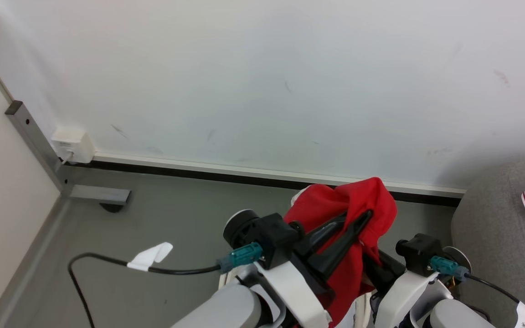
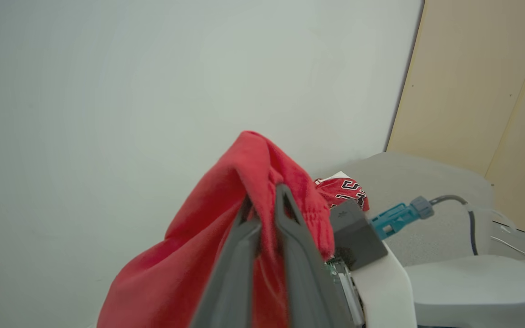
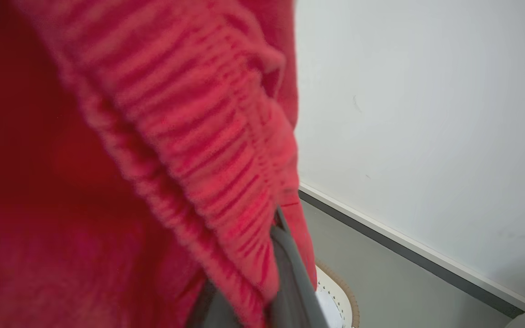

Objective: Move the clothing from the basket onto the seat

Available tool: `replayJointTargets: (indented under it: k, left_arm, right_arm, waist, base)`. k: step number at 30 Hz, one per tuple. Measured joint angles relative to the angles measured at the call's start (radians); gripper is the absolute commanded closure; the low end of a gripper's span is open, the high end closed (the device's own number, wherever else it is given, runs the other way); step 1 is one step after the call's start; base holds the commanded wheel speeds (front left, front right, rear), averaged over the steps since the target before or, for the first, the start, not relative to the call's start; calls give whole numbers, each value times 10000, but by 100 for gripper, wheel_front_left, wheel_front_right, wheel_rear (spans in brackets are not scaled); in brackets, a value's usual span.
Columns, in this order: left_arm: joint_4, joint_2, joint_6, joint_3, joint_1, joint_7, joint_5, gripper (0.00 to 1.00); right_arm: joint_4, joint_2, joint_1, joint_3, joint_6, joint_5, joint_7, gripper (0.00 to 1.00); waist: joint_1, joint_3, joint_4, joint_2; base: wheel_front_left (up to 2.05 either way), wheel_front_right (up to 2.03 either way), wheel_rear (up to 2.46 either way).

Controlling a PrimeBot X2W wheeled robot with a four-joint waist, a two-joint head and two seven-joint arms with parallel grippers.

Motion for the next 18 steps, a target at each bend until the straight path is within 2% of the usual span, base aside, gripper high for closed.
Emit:
replayJointTargets:
  k: [8,15,16,17,18]
  left_arm:
    - [94,167,169,245,79,-69,-104,100]
    - [328,280,261,399,83,-209,-171,100]
    - [343,288,286,410,82,-259,-171,84]
    - [351,291,313,435,81,-278,-171,55]
    - [353,293,347,447,80,-297,-169,0]
  right_arm:
    - [128,19,-196,-84,0,472,-648,100]
    - [-372,-15,-169,-970,0,945,-1187,100]
    - [-481,-27,-166,-1137,0,984,-1254,100]
    - [-594,-56,-159,-1313,0,1003,-1277,100]
    - [-698,-92,-145,-1530,0,1005,-1350,100]
  waist:
    - [0,66,-36,0]
    - [0,346,-258,0]
    - [0,383,-322,0]
    - [0,418,-396,0]
    - [1,451,-475,0]
  base:
    - [0,0,0]
    - [0,0,0]
    - [0,0,0]
    - [0,0,0]
    - [0,0,0]
